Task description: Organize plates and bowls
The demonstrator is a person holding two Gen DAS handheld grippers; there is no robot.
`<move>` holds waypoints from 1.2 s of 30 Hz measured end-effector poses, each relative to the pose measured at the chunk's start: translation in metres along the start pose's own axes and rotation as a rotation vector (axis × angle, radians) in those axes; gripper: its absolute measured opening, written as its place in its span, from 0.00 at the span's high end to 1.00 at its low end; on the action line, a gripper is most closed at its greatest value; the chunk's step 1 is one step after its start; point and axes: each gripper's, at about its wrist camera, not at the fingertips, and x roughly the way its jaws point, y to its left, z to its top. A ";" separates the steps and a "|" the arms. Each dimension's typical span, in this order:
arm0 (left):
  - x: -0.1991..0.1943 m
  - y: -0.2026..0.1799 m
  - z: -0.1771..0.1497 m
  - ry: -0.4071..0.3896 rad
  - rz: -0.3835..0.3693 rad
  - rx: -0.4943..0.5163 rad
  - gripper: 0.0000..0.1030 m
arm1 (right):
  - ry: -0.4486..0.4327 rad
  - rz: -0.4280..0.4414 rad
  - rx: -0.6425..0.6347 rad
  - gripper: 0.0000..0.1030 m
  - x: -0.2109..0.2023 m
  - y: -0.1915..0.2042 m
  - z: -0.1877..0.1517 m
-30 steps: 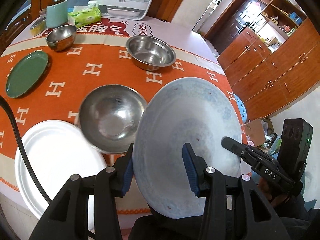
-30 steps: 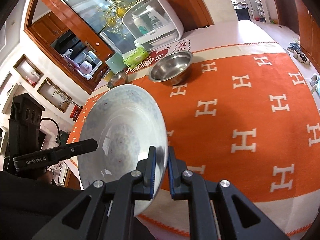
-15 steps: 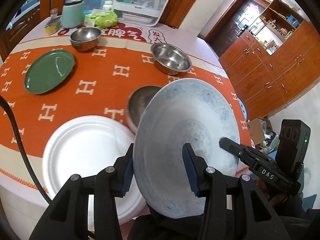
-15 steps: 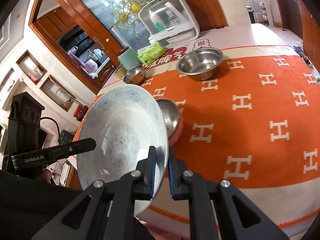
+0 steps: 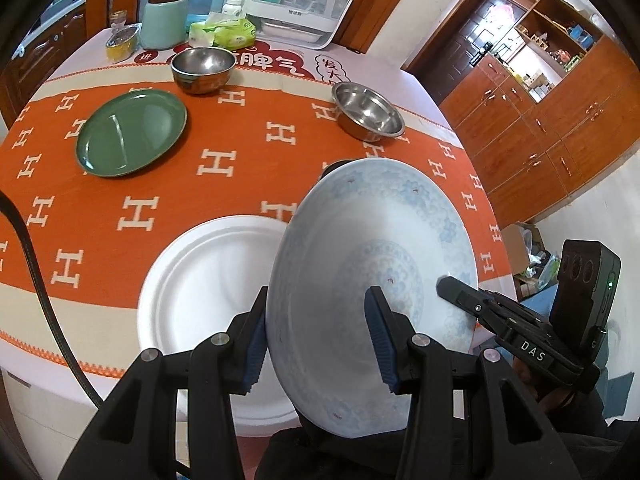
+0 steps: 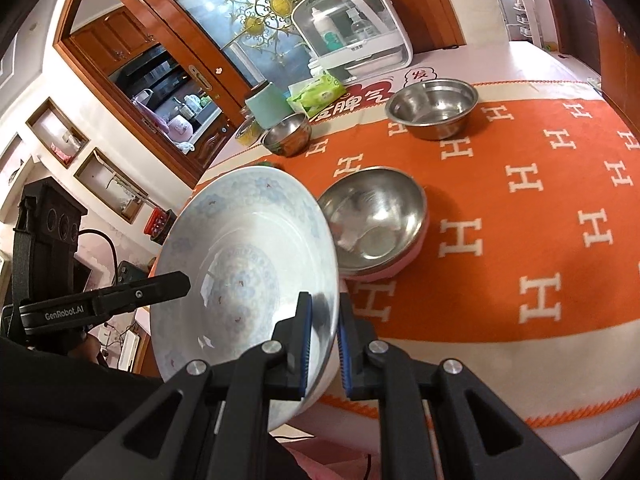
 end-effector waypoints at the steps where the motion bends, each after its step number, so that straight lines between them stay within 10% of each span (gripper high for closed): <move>1: -0.001 0.003 -0.001 0.004 -0.002 0.004 0.58 | -0.001 -0.003 0.007 0.87 0.002 0.003 -0.003; 36: 0.076 0.102 0.004 0.342 0.015 0.109 0.58 | 0.164 -0.208 0.145 0.85 0.105 0.039 -0.032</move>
